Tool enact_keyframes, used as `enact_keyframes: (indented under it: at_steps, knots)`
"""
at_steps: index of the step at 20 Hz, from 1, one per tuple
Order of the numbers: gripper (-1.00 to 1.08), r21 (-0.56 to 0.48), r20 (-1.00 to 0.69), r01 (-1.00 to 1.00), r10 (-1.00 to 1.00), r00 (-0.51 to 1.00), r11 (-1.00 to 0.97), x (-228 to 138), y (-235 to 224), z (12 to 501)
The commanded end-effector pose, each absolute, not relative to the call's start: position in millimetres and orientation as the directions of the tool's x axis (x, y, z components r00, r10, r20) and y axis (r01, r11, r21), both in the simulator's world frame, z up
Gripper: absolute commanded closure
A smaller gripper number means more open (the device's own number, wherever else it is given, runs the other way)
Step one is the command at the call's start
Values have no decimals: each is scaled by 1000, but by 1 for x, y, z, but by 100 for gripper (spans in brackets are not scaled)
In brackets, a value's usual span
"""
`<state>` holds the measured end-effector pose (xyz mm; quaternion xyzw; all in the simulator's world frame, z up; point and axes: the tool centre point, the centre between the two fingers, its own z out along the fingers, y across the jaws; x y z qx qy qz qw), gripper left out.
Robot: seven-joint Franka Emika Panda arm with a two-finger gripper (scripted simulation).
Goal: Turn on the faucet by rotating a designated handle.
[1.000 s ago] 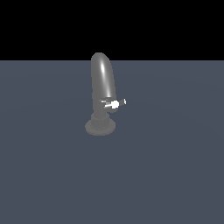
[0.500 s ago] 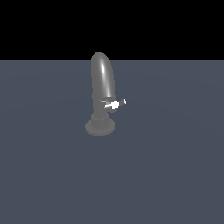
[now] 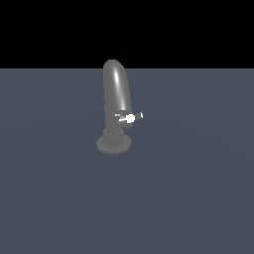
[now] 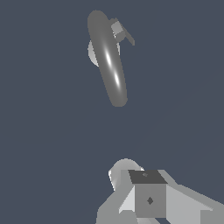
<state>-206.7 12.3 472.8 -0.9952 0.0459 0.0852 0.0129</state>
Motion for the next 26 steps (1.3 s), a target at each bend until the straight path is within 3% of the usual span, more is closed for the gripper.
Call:
enact_keyframes:
  at_steps: [1, 26]
  knots:
    - [108, -24, -212, -127, -119, 970, -992, -195, 15, 471]
    - [108, -5, -616, -474, -371, 695, -880, -76, 26, 427]
